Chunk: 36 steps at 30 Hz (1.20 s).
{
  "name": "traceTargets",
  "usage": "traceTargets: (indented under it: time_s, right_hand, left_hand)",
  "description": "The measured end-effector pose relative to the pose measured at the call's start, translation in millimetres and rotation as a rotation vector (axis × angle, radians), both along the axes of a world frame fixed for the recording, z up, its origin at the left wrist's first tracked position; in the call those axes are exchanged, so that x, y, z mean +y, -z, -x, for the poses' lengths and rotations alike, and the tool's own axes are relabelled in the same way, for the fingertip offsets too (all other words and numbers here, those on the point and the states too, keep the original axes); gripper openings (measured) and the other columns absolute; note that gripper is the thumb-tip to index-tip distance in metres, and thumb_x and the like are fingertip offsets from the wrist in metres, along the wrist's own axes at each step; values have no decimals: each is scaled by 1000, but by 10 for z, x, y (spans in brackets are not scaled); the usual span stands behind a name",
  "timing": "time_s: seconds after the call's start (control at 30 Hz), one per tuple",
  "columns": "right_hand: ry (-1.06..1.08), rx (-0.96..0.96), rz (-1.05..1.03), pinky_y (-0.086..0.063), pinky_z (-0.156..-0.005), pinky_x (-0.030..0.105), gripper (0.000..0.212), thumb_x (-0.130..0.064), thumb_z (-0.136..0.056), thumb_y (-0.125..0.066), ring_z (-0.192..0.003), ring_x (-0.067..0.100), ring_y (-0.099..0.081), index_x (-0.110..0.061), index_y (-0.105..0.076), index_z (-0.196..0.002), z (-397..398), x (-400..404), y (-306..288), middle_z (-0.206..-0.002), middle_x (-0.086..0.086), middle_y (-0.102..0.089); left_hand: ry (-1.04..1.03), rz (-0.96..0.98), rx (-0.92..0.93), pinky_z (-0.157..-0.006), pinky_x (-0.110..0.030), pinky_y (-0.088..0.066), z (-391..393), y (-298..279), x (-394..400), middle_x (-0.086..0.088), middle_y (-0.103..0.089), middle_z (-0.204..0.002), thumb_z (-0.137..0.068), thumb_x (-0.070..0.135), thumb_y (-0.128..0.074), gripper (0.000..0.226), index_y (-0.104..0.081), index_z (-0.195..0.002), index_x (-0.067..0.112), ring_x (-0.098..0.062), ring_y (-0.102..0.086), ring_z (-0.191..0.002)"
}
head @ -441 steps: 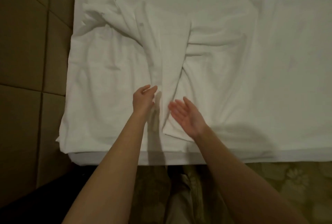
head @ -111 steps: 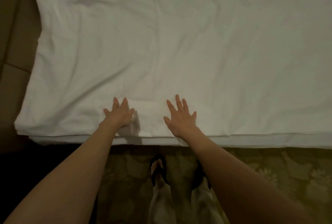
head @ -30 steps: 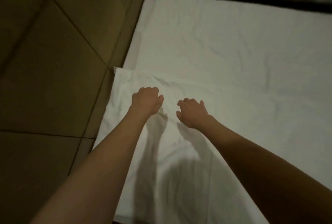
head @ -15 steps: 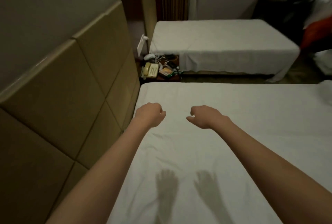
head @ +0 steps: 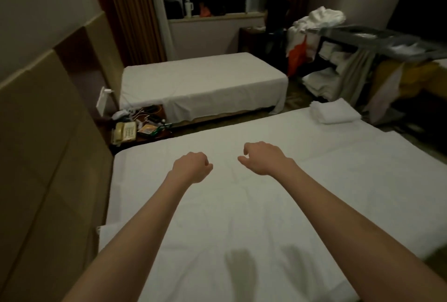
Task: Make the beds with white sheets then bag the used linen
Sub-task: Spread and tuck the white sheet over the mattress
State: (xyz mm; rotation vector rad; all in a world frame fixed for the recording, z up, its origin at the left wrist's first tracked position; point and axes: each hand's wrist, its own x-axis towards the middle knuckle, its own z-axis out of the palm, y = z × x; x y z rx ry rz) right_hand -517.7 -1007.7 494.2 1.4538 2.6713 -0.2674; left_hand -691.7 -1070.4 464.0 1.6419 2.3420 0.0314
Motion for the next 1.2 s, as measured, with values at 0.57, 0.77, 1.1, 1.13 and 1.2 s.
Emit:
traceTargets:
  time_s: [0.57,0.77,1.1,1.13,1.2]
  right_hand:
    - [65,-175,80,-40,-85,34,37,-37,-101,-38,-110,28,-57,-9,-49,-121,-2829,796,1045,-121,8,-58]
    - [177,-127,127,-38,-79,31,37,-38,-101,-38,-109,27,-58,-9,-49,-120,-3547,1193,1156,-120,8,-60]
    - [366,89,-19,-44,-91,36,42,-41,-101,-37,-113,27,-55,-10,-47,-127,-4611,2338,527,-125,10,-57]
    - [389,102,-35,-44,-91,36,41,-41,-101,-37,-112,27,-55,-10,-47,-126,-4730,2440,468,-124,10,-57]
    - [437,102,-72,-42,-92,36,40,-40,-101,-37,-112,27,-55,-10,-47,-126,-4980,2588,403,-124,9,-57]
  left_hand:
    - [127,-134,-51,-85,-35,-52,-2896,37,1233,-6,-65,-115,-101,38,-42,37,-60,-123,15,-23,-62,-98]
    - [199,-179,-20,-81,-34,-52,-3680,118,1796,-5,-68,-108,-101,38,-40,35,-60,-120,15,-24,-64,-92]
    - [408,90,-34,-92,-33,-44,-4891,1331,2516,-6,-61,-124,-102,38,-33,37,-51,-127,16,-26,-60,-112]
    - [435,125,-51,-93,-32,-43,-5007,1412,2587,-5,-61,-126,-102,38,-34,37,-50,-128,17,-25,-59,-113]
    - [484,181,-68,-94,-31,-42,-5239,1503,2719,-5,-60,-127,-102,37,-35,38,-50,-130,17,-25,-58,-114]
